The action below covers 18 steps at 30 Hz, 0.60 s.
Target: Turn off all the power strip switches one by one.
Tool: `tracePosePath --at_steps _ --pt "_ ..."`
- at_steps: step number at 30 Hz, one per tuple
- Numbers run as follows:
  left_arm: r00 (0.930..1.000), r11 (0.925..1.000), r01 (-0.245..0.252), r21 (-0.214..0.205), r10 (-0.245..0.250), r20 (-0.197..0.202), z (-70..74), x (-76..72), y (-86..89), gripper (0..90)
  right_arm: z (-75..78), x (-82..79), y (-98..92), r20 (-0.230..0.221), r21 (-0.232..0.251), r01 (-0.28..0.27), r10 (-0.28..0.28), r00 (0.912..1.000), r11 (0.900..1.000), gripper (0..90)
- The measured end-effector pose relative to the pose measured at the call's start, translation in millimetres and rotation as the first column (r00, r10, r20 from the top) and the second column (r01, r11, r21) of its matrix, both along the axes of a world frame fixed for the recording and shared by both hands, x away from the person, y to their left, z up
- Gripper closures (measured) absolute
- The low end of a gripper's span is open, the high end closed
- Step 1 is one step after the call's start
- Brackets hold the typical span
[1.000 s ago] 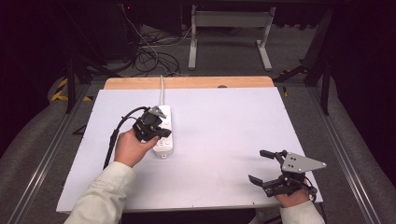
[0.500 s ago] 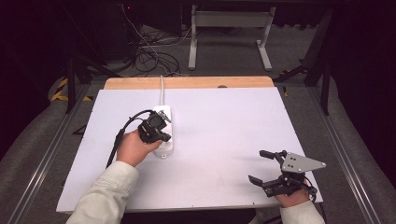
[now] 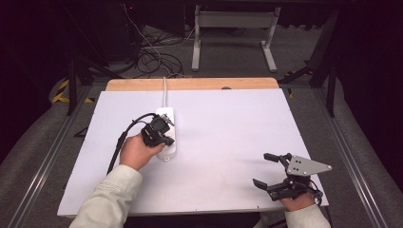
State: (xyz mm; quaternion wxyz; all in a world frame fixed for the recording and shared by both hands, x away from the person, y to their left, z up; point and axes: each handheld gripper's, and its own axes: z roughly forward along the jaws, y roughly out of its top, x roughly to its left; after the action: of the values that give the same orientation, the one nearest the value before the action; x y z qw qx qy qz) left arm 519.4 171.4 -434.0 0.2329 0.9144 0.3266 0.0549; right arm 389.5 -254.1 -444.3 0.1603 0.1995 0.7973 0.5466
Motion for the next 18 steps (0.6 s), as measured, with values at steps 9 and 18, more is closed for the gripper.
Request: tracePosePath --at_steps 9,18 --pt "0.9995 0.9996 -0.02 -0.021 0.02 0.026 -3.2 -3.0 4.8 90.0 0.0 -0.3 1.0 0.001 -0.002 -0.007 0.007 1.0 1.0 8.8" --pt "0.9976 0.9995 -0.028 -0.017 0.029 0.062 -4.8 -8.0 4.1 90.0 -0.4 -0.3 1.5 -0.003 -0.004 -0.007 0.007 1.0 1.0 8.7"
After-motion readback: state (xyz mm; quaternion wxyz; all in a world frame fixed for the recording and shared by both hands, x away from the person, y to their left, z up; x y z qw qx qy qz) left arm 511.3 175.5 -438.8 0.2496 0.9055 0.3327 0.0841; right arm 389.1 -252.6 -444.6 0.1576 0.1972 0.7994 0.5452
